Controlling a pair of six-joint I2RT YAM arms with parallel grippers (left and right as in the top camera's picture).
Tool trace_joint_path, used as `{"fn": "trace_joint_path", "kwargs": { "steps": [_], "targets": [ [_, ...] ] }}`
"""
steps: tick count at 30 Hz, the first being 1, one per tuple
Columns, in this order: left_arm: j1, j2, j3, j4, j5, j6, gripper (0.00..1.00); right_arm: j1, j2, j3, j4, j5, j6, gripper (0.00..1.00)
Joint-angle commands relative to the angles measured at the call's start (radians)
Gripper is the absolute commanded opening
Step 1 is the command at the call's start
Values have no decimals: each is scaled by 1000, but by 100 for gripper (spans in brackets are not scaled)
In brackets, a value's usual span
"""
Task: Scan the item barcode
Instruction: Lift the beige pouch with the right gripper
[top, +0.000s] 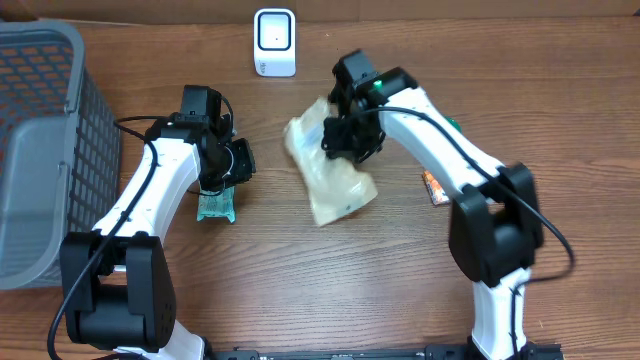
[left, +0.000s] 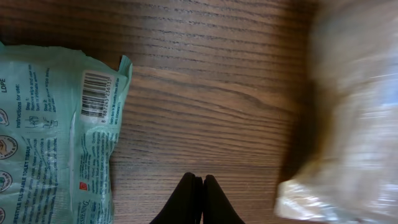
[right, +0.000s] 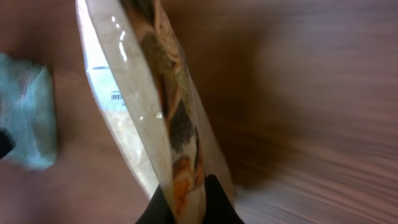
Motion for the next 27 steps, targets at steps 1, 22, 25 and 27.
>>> {"fn": "trace_joint_path", "kwargs": {
  "steps": [1,22,25,27],
  "targets": [
    [-8,-3,-11,2,-5,-14,4,92,-94,39,-38,581,21,4],
    [40,-3,-10,5,-54,-14,4,405,183,27,-109,886,103,16],
    [75,-3,-10,4,-53,-18,4,409,179,32,-116,766,92,25],
    [102,-3,-10,4,-49,-18,4,401,160,43,-126,699,92,32]
  ]
}}
